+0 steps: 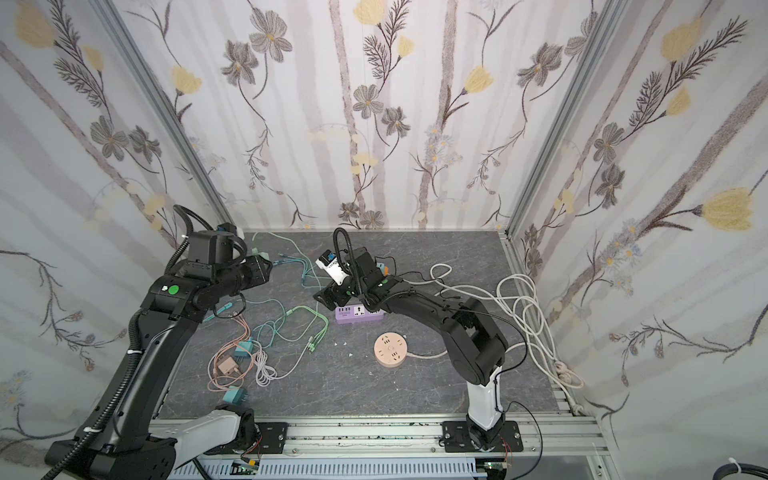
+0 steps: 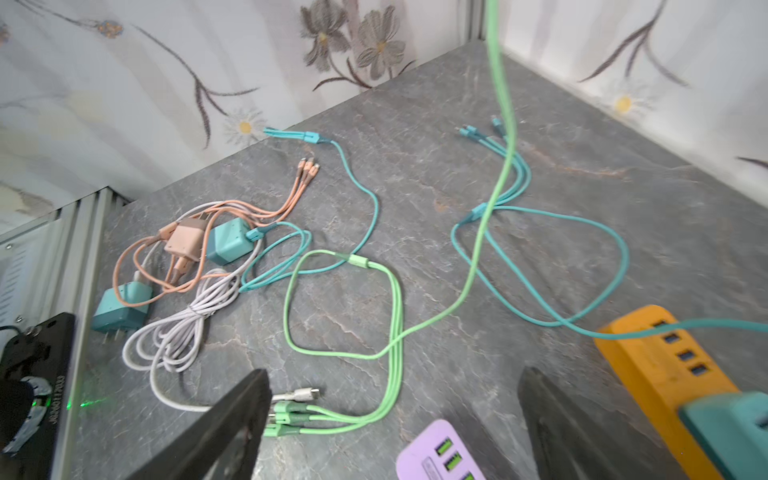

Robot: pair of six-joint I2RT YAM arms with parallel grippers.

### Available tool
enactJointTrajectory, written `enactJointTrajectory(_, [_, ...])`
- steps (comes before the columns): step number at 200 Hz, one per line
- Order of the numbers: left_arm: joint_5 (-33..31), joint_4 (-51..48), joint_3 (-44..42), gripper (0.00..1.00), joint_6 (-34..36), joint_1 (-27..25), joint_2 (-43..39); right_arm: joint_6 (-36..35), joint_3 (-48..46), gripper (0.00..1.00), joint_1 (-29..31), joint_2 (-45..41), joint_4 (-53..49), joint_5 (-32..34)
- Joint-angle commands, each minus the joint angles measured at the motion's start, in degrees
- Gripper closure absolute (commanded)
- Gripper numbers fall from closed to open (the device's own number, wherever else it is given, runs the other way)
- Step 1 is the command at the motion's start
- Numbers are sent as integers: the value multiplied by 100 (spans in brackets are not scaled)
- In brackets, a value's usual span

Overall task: Insert the plug
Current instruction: 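Lift the green charger with the left gripper while the right gripper rises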

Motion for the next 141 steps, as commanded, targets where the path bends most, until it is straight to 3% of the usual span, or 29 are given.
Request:
enactJointTrajectory(1, [511, -300, 424, 100, 273, -1, 46, 417, 269, 4, 50, 333, 277, -132])
enactJointTrajectory(35, [920, -436, 932, 100, 370, -1, -3, 1244, 486, 1, 57, 685, 364, 576])
enactJointTrajectory(76, [1328, -551, 1881, 100, 442, -1, 37, 2185, 615, 5, 65, 1072, 1184, 95])
enactJointTrajectory(88, [1453, -521, 2075, 100, 460, 1, 61, 2452, 657, 24, 75, 1184, 1559, -77])
enactJointTrajectory(101, [1593, -460, 2230, 100, 465, 8, 89, 2638, 723, 57, 76, 1244, 1867, -71])
enactJointTrajectory(122, [1658, -425, 2408, 100, 494, 12, 150, 2490, 770, 94, 58, 1021, 2173, 25])
enactJointTrajectory(128, [1658, -442, 2449, 100, 524, 8, 176, 2386, 773, 100, 39, 883, 2202, 22])
enactJointTrajectory(141, [1603, -500, 2536, 100, 607, 4, 229, 2272, 787, 100, -46, 504, 2163, -51])
